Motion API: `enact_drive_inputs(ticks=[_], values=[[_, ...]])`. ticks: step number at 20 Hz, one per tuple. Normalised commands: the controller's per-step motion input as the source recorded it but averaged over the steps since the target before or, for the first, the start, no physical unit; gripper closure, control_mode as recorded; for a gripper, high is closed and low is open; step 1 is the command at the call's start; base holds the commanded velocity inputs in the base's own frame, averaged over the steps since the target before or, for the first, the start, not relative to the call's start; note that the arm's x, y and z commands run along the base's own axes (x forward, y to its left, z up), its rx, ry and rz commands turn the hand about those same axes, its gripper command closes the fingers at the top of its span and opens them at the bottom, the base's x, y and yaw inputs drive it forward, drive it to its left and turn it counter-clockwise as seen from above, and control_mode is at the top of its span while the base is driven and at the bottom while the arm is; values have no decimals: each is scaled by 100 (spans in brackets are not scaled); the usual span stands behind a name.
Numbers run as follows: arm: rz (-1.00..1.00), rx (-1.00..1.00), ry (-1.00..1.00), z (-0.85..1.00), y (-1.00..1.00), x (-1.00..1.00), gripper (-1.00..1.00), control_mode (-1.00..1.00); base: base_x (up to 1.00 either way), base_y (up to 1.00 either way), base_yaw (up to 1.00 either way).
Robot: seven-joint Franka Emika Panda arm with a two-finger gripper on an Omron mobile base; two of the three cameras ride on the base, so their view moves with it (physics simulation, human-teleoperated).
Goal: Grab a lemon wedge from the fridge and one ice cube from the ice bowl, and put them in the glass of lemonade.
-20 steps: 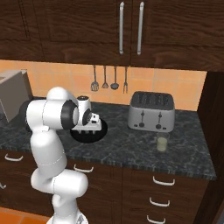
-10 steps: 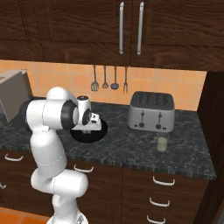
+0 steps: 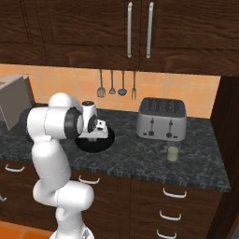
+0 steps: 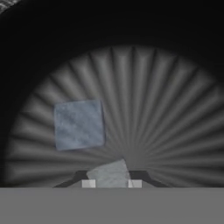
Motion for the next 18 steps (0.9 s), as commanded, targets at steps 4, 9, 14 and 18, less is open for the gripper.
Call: enact_drive_inputs(ticks=[4,9,14,18], values=[[0,4,-5,35,0,-28,100,-100,0,0,0],[-1,4,-17,21,-1,-48,100,-100,0,0,0],[-4,5,-10,16,-21,-24,100,-100,0,0,0],[-3,5,-18,33,-38,-8,100,-100,0,0,0]])
